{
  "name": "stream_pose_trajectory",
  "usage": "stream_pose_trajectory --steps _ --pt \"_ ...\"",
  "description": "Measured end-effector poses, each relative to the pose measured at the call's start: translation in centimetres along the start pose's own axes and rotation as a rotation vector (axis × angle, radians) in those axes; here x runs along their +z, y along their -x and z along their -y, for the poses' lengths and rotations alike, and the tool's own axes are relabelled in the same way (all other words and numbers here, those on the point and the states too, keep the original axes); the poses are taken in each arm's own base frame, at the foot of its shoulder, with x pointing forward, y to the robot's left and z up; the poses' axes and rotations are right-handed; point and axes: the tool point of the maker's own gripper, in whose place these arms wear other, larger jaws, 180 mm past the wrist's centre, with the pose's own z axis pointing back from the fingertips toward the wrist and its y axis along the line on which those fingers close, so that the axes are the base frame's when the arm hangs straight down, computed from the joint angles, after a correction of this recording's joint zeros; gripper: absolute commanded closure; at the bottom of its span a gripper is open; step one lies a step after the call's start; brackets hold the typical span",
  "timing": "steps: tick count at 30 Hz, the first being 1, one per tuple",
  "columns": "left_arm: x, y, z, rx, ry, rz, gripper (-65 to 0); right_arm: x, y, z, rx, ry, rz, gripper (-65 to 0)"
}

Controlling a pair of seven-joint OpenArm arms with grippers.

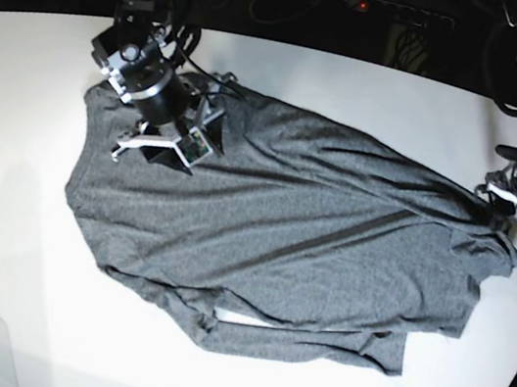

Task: Layout the t-shirt on the table in an organized manner, then fold the t-shirt properly
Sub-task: 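Drag the shirt with the right gripper while the left gripper slides along the edge, then pull the shirt edge with both grippers apart to stretch it flat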

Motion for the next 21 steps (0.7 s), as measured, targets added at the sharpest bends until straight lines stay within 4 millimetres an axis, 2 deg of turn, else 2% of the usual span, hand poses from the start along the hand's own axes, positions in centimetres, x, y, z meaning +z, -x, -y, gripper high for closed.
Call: stream_pose_trajectory --steps 2,4,7,11,15,21 --pt "-0.7 1.3 -0.7 -0.010 -0.007 -0.045 -19.1 0.0 0.0 -0.1 0.001 -0.002 -0.001 -28.8" --pt "-1.9 2.3 -0.9 -0.020 -0.005 -0.093 -13.4 -0.1 0.0 -0.1 0.001 -0.004 -0.001 -28.8" --pt "-3.1 2.4 -0.3 -0.020 0.022 -0.105 -12.8 -0.1 0.0 -0.2 -0.002 -0.005 -0.001 -28.8" --pt "-3.7 1.8 -0.2 -0.006 0.018 -0.100 -12.9 0.1 0.4 -0.2 -0.004 -0.005 -0.011 -28.8" --pt "-5.2 0.4 0.3 0.034 0.029 -0.074 -12.9 0.1 0.6 -0.5 -0.006 -0.009 -0.015 -28.8" --pt "-7.8 1.4 1.0 0.123 0.030 -0.127 -12.9 0.3 1.1 0.2 -0.015 0.010 -0.026 -28.8"
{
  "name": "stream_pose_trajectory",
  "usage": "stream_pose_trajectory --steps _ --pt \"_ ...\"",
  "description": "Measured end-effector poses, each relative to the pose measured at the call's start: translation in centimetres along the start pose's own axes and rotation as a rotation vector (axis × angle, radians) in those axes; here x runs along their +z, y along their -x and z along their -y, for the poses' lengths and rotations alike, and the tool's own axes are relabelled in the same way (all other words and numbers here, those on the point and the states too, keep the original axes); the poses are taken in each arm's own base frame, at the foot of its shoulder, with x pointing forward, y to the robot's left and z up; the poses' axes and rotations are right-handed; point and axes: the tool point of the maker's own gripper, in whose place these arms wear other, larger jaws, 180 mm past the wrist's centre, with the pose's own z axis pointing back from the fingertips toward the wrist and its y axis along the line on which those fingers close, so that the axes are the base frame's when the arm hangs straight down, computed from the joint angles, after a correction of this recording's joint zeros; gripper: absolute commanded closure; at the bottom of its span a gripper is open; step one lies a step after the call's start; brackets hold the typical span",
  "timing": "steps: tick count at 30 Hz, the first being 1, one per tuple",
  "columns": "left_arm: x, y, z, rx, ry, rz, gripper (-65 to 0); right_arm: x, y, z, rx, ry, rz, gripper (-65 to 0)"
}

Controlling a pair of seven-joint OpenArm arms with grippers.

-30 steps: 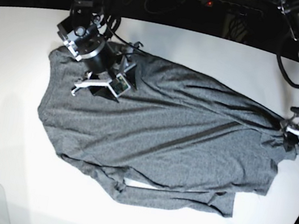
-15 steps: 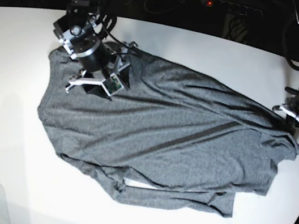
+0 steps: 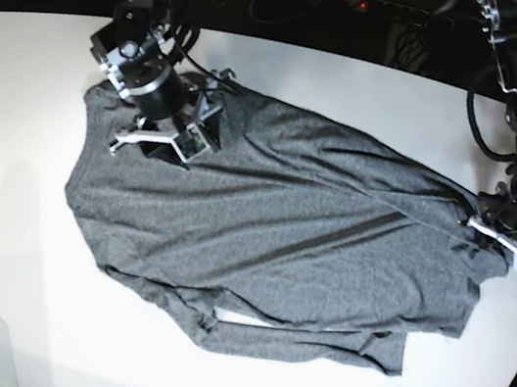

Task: Layout the t-shirt on the table in an organized manner, then fold the t-shirt properly
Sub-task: 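Pull the shirt edge with both grippers apart to stretch it flat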

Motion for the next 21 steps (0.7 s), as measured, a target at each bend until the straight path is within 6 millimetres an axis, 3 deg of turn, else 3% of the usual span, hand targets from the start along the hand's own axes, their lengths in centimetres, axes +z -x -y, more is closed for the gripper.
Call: stream_pose_trajectory --steps 3,7,13,18,21 --pt "-0.9 -1.0 0.8 0.030 0.014 0.010 -12.9 0.2 0.7 0.7 -0.008 0.020 -0.020 -28.8" --pt "-1.6 -2.4 3.3 0.069 0.059 0.045 -13.0 0.5 1.1 0.7 -0.018 0.024 -0.020 -28.8" --pt "-2.1 -2.1 6.2 0.111 0.109 0.045 -13.0 1.0 2.3 -0.3 -0.031 0.006 -0.051 -28.8" --pt "-0.8 -4.7 5.5 0.083 0.097 0.121 -13.0 1.4 3.3 0.1 -0.042 0.019 -0.074 -28.8" --pt "1.4 -5.7 2.9 0.096 0.045 0.184 -13.0 1.7 3.9 1.2 -0.049 0.050 -0.086 -28.8"
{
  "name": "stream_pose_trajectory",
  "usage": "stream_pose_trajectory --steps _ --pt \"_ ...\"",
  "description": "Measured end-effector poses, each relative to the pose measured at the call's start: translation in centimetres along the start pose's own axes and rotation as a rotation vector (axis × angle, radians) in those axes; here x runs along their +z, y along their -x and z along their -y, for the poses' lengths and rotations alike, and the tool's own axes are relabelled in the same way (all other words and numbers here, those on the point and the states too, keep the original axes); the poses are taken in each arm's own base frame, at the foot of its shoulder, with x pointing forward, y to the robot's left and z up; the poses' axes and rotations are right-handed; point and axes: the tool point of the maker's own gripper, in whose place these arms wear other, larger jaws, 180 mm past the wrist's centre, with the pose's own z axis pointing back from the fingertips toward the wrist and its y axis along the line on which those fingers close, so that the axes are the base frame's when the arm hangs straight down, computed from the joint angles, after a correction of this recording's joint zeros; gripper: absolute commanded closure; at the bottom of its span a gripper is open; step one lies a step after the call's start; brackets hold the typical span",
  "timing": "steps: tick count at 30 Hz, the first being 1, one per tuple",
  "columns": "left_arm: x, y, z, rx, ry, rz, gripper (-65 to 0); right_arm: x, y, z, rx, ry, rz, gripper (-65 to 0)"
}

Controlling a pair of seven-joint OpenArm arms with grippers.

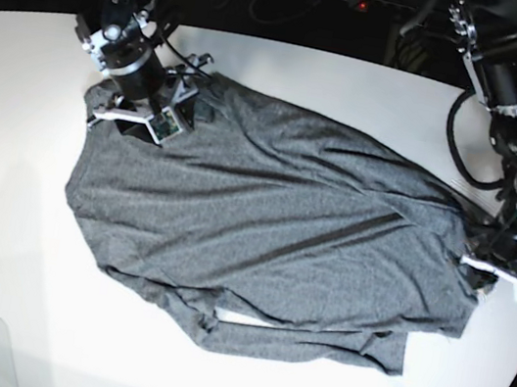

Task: Layout the t-shirt on the table in an organized manner, then fold the t-shirt properly
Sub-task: 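Pull the shirt edge with both grippers apart to stretch it flat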

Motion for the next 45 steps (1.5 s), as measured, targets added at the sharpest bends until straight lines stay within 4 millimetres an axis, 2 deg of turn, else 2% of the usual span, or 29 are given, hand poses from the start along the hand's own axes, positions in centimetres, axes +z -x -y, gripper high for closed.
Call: stream_pose_trajectory --steps 3,6,8,10,12,13,15,18,22,26,30,32,37,42,45 --pt "2.1 -0.7 -2.8 -0.012 -0.071 0.035 -13.1 0.3 0.6 1.0 -0.013 0.028 -0.014 -29.0" --pt "2.7 -0.6 -4.2 -0.028 -0.088 0.033 -15.0 0.3 0.7 1.1 -0.019 0.034 -0.015 -29.1" --pt "2.5 0.0 -5.7 -0.026 -0.109 0.006 -21.6 0.4 0.7 1.1 -0.028 0.038 -0.014 -29.2" --pt "2.1 1.7 -7.6 -0.014 -0.145 -0.050 -29.2 0.4 1.0 0.9 -0.040 0.037 -0.024 -29.8" --pt "1.7 3.7 -8.3 0.012 -0.160 -0.112 -36.8 0.3 0.7 0.5 -0.051 0.032 -0.018 -33.5" --pt "1.3 4.2 -8.3 0.027 -0.162 -0.128 -40.6 0.2 0.5 0.4 -0.052 0.030 -0.012 -35.8" --pt "0.6 4.1 -7.7 0.048 -0.148 -0.126 -45.9 0.2 0.6 0.4 -0.058 0.032 -0.014 -41.0" --pt "0.0 2.8 -7.2 0.051 -0.135 -0.093 -47.7 0.5 1.3 1.1 -0.107 0.066 -0.027 -46.0" --pt "-0.6 3.6 -6.6 0.032 -0.129 -0.135 -47.7 0.7 1.8 1.6 -0.111 0.081 -0.040 -46.2" --pt "-2.0 4.2 -3.9 -0.007 -0.056 -0.167 -47.6 0.7 1.6 1.6 -0.116 0.081 -0.032 -46.2" --pt "-2.0 5.5 -3.7 -0.027 -0.051 -0.203 -47.3 1.3 2.9 2.7 -0.131 0.118 -0.061 -46.2" --pt "-2.0 5.4 -3.8 -0.029 -0.053 -0.201 -43.4 1.5 3.2 3.0 -0.134 0.126 -0.068 -46.2" --pt "-2.0 5.8 -4.1 -0.018 -0.058 -0.207 -23.2 1.8 3.7 3.6 -0.146 0.147 -0.077 -46.2" --pt "-2.2 5.5 -5.2 -0.009 -0.067 -0.172 -11.4 2.0 4.0 2.9 -0.147 0.130 -0.083 -46.5" --pt "-1.6 5.7 -6.3 -0.021 -0.081 -0.143 0.0 2.2 4.8 2.1 -0.158 0.118 -0.105 -46.6"
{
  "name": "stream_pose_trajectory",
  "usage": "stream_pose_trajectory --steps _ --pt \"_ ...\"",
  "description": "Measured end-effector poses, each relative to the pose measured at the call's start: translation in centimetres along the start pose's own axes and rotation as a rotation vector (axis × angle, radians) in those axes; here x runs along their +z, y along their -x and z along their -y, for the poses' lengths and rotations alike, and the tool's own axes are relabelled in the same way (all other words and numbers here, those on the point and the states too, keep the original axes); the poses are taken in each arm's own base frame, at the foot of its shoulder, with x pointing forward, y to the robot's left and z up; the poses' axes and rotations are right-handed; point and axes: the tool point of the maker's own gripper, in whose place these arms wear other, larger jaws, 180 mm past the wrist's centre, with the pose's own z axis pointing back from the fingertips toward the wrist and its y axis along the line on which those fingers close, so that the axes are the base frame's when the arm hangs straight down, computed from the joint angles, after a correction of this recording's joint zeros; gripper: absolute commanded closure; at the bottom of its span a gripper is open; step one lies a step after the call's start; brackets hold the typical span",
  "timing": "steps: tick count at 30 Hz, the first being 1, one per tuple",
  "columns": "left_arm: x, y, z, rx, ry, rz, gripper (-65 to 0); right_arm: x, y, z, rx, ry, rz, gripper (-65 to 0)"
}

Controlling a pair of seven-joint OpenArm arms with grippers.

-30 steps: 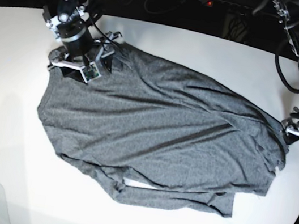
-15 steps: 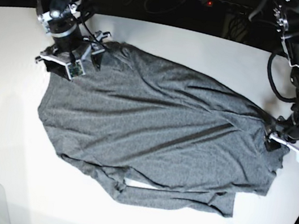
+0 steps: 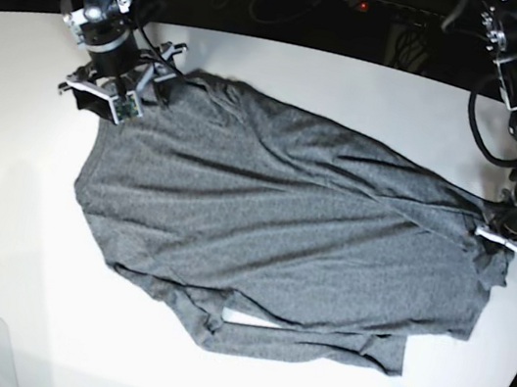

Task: Layout the t-shirt on the table in an organized manner, then fold the t-shirt properly
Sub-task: 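Pull the shirt edge with both grippers apart to stretch it flat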

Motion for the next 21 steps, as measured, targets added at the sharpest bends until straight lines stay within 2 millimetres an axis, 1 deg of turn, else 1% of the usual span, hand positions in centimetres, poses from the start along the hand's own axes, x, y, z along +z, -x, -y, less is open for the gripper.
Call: stream_pose_trajectory --steps 4,6,10,14,15,16,19,21 --pt "0.6 0.0 -1.8 -0.023 -0.031 -0.004 -1.0 0.2 0.5 -0.4 -0.003 -0.007 -0.010 -46.6" --pt "0.6 0.1 -1.9 -0.024 -0.035 -0.004 0.0 0.3 0.8 -0.5 -0.005 -0.011 -0.019 -46.6" --pt "0.9 0.5 -2.2 -0.017 -0.035 0.011 0.0 0.6 1.3 -1.4 -0.014 -0.027 -0.029 -46.4" --pt "1.0 0.6 -2.2 -0.018 -0.035 0.006 0.0 1.1 0.0 -0.9 -0.005 -0.005 0.009 -46.4" --pt "1.0 0.6 -2.2 -0.019 -0.036 0.006 0.0 1.1 0.0 -0.9 -0.004 -0.005 0.008 -46.3" --pt "1.0 0.6 -2.2 -0.019 -0.036 0.006 0.0 1.0 0.3 -1.1 -0.007 -0.010 0.001 -46.2" --pt "1.0 0.6 -2.2 -0.022 -0.037 0.005 0.0 0.5 2.0 -2.1 -0.030 -0.042 -0.042 -46.2" --pt "1.0 0.6 -2.3 -0.022 -0.037 0.004 0.0 0.4 2.1 -2.4 -0.050 -0.052 -0.033 -46.1"
